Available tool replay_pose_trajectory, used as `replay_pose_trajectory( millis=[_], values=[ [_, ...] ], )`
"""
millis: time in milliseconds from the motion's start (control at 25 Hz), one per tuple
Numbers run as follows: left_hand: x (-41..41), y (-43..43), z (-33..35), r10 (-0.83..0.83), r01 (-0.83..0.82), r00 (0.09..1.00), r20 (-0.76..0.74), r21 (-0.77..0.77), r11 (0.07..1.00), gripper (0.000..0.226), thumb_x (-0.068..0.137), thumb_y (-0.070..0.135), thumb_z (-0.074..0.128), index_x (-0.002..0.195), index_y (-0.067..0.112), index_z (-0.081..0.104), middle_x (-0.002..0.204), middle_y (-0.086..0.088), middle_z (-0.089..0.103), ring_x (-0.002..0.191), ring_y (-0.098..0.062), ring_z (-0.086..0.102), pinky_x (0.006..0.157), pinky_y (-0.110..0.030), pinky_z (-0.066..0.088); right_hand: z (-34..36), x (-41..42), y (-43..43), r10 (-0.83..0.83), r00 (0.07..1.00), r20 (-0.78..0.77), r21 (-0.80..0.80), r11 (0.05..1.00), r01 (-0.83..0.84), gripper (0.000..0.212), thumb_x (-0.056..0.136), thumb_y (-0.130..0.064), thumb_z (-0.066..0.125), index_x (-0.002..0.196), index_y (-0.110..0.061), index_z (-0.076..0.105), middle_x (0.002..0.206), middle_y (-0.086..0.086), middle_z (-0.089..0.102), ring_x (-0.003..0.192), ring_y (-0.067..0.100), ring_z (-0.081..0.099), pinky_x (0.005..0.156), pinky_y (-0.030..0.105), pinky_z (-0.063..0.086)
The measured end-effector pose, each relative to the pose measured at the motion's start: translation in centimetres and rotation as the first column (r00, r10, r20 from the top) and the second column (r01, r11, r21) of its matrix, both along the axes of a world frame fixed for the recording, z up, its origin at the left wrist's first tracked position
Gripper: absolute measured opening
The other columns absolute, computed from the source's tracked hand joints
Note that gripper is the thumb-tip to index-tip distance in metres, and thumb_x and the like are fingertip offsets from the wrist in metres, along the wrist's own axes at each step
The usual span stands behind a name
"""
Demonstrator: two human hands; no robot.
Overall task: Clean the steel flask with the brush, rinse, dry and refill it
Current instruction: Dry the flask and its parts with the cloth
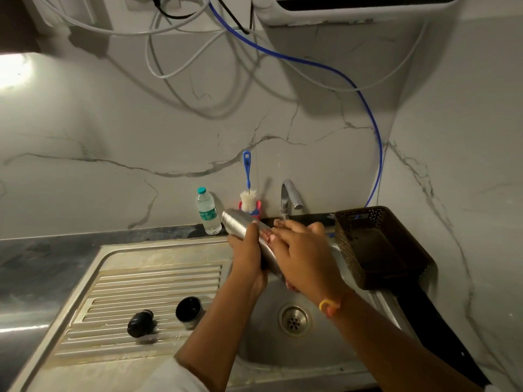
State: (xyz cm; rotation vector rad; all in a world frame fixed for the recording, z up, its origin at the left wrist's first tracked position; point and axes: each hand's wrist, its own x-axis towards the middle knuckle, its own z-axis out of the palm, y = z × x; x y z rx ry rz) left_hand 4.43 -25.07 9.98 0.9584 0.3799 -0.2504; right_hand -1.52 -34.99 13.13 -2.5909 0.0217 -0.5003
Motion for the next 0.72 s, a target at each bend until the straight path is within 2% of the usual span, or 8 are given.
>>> replay_pose_trajectory(
  millis=[120,240,320,400,480,600,680,720],
  values=[
    [-1.2,0.1,0.5,-0.072,0.059,0.990,0.117,0.115,0.992,0.054,0.100,0.036,0.059,0.147,0.041,0.033,0.120,-0.015,0.064,0.100,-0.034,0.071,0.072,-0.047,0.062,0.9,1.6,-1.5,0.105,0.935,-0.337,0.422,0.905,0.050,0.035,0.104,-0.044,0.038,0.118,-0.025,0.064,0.107,-0.002,0.063,0.104,0.023,0.060,0.089,0.041,0.055],
    [-2.5,-0.4,0.8,-0.145,0.141,0.981,0.126,0.042,0.989,0.048,0.097,0.045,0.062,0.141,0.043,0.042,0.121,-0.016,0.068,0.103,-0.036,0.072,0.080,-0.055,0.062,1.5,2.6,-2.0,0.181,0.908,-0.378,0.763,0.617,0.194,0.033,0.101,-0.047,0.044,0.104,-0.024,0.067,0.097,0.006,0.073,0.091,0.024,0.071,0.090,0.047,0.056],
    [-2.7,-0.7,0.9,-0.167,0.158,0.972,0.164,0.066,0.985,0.045,0.097,0.047,0.062,0.139,0.040,0.046,0.119,-0.015,0.070,0.100,-0.034,0.074,0.077,-0.052,0.063,1.8,3.0,-1.7,0.149,0.927,-0.345,0.843,0.484,0.236,0.033,0.099,-0.048,0.046,0.107,-0.024,0.067,0.097,0.008,0.074,0.089,0.025,0.073,0.088,0.048,0.058],
    [-2.3,-0.7,1.1,-0.140,0.122,0.970,0.198,0.099,0.988,0.050,0.097,0.047,0.064,0.142,0.039,0.044,0.121,-0.014,0.070,0.099,-0.033,0.075,0.075,-0.048,0.063,1.9,2.6,-1.0,0.127,0.945,-0.301,0.832,0.519,0.196,0.035,0.102,-0.048,0.041,0.120,-0.025,0.061,0.101,0.006,0.071,0.087,0.022,0.071,0.081,0.042,0.059],
    [-1.5,-0.3,1.5,-0.102,0.070,0.969,0.225,0.149,0.986,0.059,0.094,0.048,0.066,0.147,0.041,0.039,0.127,-0.013,0.066,0.102,-0.033,0.074,0.080,-0.051,0.063,1.3,1.4,0.0,0.095,0.971,-0.218,0.736,0.670,0.100,0.035,0.104,-0.044,0.037,0.134,-0.030,0.048,0.114,0.004,0.065,0.088,0.016,0.067,0.077,0.036,0.059],
    [-0.8,0.3,1.9,-0.059,0.016,0.972,0.227,0.189,0.982,0.059,0.096,0.044,0.064,0.146,0.030,0.038,0.128,-0.012,0.062,0.105,-0.032,0.071,0.084,-0.050,0.062,-0.6,-1.7,1.7,0.114,0.982,-0.152,0.352,0.934,-0.054,0.055,0.102,-0.049,0.038,0.152,-0.033,0.023,0.140,0.001,0.044,0.114,0.014,0.055,0.085,0.028,0.054],
    [-0.8,0.6,2.0,-0.050,0.024,0.981,0.189,0.135,0.990,0.056,0.094,0.043,0.067,0.141,0.025,0.042,0.125,-0.015,0.064,0.104,-0.033,0.072,0.084,-0.048,0.062,-0.9,-1.9,1.8,0.130,0.985,-0.111,0.226,0.969,-0.102,0.058,0.101,-0.052,0.037,0.152,-0.030,0.021,0.142,0.001,0.041,0.116,0.014,0.053,0.089,0.030,0.054],
    [-0.9,0.7,2.1,-0.063,0.043,0.984,0.164,0.120,0.992,0.054,0.093,0.044,0.068,0.138,0.025,0.046,0.122,-0.016,0.067,0.102,-0.033,0.073,0.082,-0.048,0.062,-0.6,-1.4,1.5,0.129,0.983,-0.129,0.290,0.953,-0.087,0.053,0.102,-0.051,0.037,0.149,-0.029,0.028,0.135,0.002,0.050,0.106,0.012,0.059,0.086,0.031,0.057]
  ],
)
